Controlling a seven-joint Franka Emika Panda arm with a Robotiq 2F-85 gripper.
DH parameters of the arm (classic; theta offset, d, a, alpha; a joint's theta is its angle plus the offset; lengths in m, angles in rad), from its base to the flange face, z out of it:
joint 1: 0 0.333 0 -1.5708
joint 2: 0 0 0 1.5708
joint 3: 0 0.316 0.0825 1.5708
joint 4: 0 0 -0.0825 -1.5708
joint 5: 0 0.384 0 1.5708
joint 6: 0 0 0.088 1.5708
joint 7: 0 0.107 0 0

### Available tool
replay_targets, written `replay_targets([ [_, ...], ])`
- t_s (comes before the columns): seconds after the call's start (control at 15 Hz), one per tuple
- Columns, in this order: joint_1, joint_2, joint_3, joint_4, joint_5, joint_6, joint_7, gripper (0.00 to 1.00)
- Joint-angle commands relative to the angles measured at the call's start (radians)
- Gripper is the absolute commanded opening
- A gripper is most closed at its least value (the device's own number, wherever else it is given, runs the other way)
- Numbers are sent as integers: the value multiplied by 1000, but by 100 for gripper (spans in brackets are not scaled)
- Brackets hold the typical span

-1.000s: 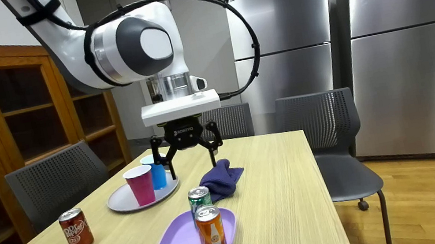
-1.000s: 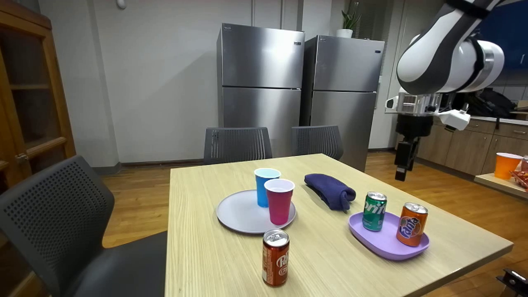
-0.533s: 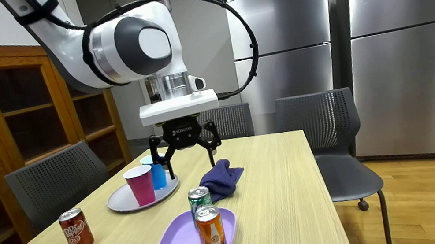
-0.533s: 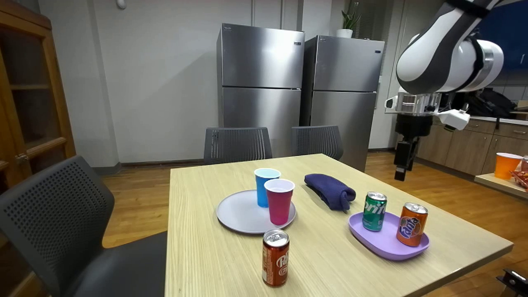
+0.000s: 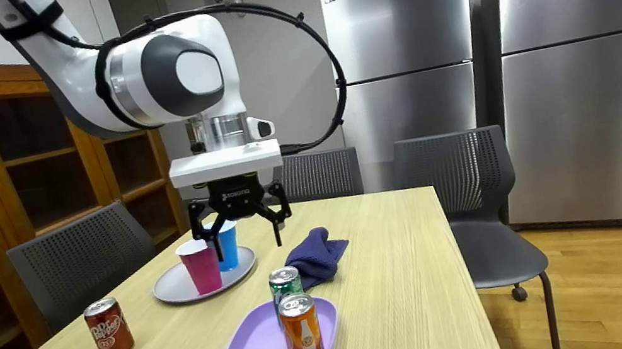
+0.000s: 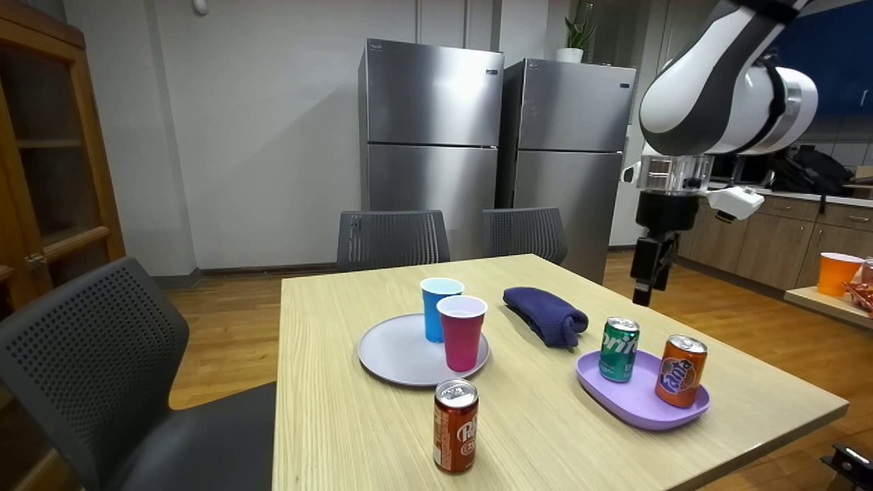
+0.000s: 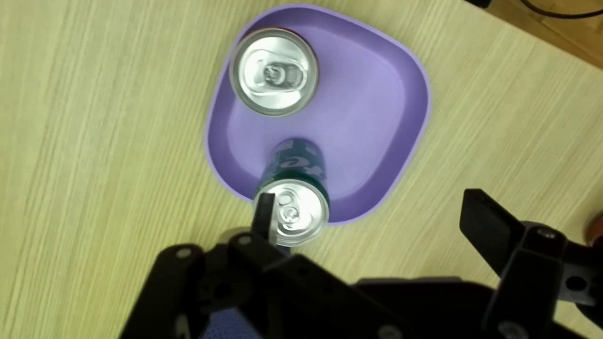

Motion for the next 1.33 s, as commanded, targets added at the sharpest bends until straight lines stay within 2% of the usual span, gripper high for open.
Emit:
replay_targets([
  [0.0,56,-73,53,-27,68,-84,81,100],
  [0.27,128,-83,107,-20,87,-122,238,100],
  [0.73,235,-44,202,8,94,-109,542,100],
  [1.27,298,12,262,63,149,-100,698,100],
])
